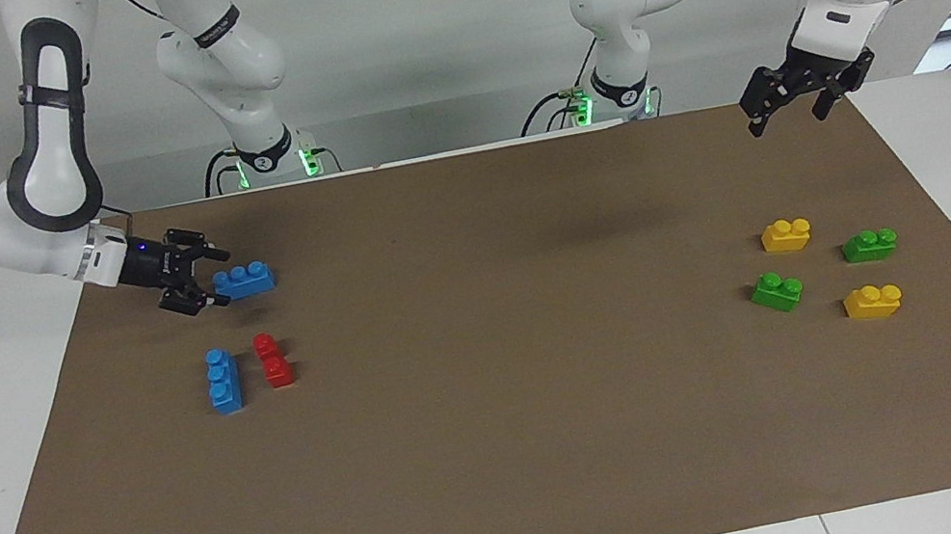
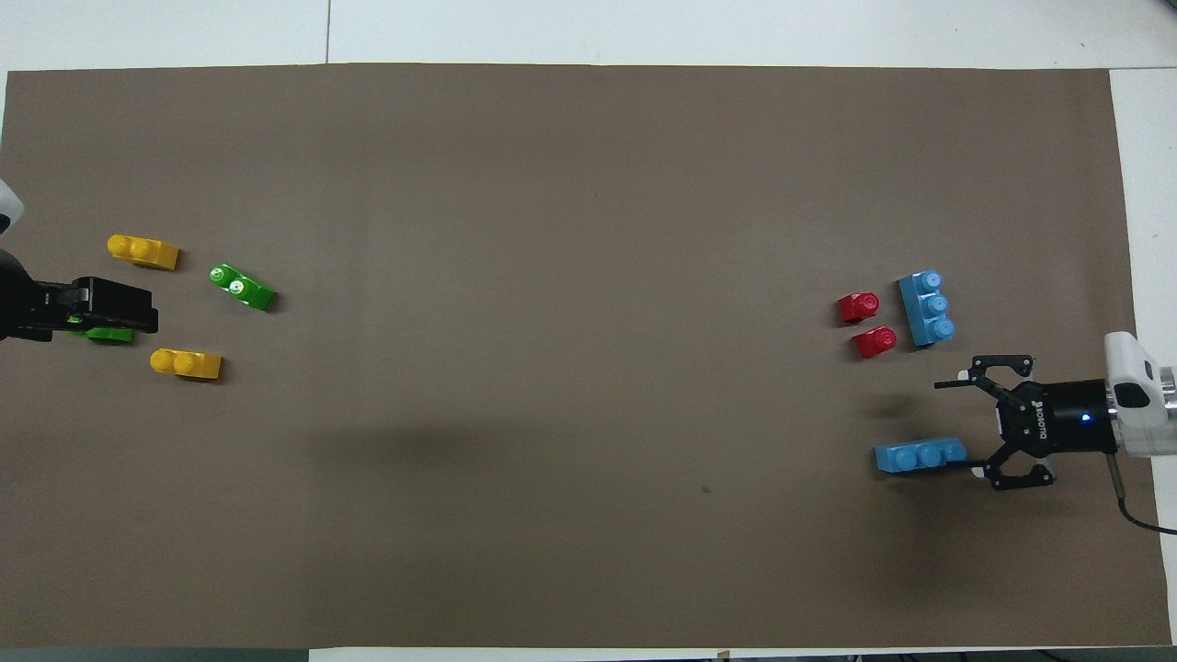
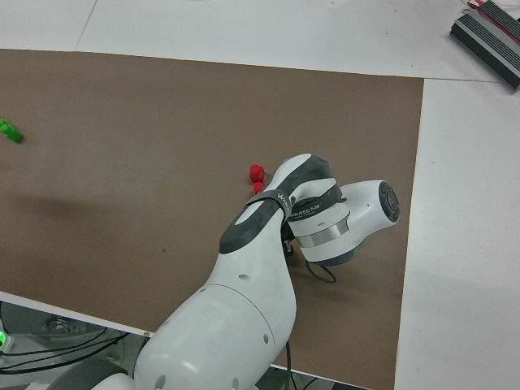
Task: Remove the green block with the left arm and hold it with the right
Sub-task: 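Open the right gripper to release the blue block while the left gripper withdraws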
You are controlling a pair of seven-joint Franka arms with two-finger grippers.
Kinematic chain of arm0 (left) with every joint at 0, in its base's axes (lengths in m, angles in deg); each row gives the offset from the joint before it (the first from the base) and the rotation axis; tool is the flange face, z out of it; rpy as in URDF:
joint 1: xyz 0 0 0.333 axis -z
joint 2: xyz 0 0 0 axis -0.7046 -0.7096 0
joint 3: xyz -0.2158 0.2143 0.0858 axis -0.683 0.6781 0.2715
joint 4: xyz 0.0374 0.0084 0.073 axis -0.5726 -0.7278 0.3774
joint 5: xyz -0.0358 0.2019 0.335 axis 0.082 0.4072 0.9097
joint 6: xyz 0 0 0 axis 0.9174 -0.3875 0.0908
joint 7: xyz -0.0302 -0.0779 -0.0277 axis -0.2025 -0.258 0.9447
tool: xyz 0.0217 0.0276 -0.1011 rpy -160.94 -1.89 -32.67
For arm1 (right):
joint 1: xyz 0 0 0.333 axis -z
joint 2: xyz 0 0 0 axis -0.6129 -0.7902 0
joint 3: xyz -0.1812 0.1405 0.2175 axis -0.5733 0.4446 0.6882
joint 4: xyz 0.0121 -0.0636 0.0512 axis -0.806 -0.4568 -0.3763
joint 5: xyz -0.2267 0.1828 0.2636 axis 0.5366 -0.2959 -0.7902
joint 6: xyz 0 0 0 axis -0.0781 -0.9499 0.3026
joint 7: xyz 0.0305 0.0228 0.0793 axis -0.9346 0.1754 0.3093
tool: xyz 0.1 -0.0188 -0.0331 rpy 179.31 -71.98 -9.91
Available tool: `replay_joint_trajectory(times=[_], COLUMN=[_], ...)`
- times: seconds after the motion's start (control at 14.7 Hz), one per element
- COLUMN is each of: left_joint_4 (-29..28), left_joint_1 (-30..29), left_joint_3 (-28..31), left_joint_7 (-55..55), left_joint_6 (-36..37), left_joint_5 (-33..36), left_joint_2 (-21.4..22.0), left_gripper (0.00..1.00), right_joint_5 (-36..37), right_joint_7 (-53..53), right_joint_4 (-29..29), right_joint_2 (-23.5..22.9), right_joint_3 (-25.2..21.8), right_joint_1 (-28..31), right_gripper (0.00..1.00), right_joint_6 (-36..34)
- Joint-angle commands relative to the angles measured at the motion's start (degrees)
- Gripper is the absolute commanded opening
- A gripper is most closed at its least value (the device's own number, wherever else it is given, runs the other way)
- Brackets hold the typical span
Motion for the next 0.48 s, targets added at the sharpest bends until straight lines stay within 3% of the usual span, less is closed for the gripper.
replay_joint_trajectory(times=[0.0,0.41], left_joint_4=[1.59,2.64], left_joint_1=[1.24,1.33], left_joint_3=[1.43,1.69], left_joint_7=[-1.31,-1.23], left_joint_6=[2.51,4.1], left_joint_5=[-0.84,-0.92], left_joint_2=[-0.11,-0.38], left_gripper=[1.0,1.0], right_joint_5=[0.78,2.43], right_joint_7=[-7.17,-31.13], right_joint_4=[2.62,12.55], right_joint_2=[2.0,4.64], right_joint_3=[0.06,0.23], right_joint_1=[-2.04,-13.98], right_gripper=[1.0,1.0], right_joint_6=[-3.07,-3.17])
